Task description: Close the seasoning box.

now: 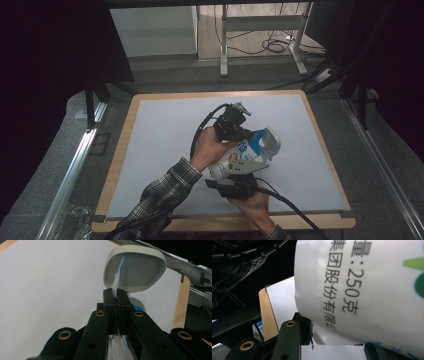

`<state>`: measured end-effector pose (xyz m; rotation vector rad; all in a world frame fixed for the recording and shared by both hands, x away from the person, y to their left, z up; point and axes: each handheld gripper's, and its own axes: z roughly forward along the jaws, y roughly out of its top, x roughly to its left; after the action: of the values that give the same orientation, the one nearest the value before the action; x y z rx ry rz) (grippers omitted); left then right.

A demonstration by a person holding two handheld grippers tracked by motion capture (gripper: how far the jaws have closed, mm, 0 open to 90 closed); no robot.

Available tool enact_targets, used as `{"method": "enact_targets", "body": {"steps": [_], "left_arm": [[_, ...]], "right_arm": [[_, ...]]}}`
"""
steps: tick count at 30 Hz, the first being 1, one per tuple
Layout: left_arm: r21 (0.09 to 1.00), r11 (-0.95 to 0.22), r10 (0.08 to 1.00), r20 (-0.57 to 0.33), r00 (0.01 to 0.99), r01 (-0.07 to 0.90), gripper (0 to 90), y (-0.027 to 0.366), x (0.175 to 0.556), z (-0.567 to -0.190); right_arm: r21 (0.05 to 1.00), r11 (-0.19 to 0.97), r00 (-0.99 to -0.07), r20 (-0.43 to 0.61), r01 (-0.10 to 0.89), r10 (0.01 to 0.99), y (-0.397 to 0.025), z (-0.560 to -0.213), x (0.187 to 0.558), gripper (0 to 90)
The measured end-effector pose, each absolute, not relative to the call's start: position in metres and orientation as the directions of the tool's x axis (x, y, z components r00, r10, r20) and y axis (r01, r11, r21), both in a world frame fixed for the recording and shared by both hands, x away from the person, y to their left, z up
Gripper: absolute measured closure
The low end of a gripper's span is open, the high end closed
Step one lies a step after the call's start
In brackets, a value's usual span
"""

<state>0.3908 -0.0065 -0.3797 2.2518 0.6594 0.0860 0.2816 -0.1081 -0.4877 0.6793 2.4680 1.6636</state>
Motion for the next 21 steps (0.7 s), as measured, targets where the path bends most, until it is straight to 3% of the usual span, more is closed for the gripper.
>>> {"method": "enact_targets", "body": {"steps": [21], "left_arm": [[0.695, -0.576, 0.482, -0.135, 0.866, 0.429, 88.9, -0.0075, 0.3910, -0.3779]], "right_arm": [[0.901, 0.306, -0.897, 0.168, 0.308, 0.408, -0.1073, -0.4863, 0.2819, 61.9]]}}
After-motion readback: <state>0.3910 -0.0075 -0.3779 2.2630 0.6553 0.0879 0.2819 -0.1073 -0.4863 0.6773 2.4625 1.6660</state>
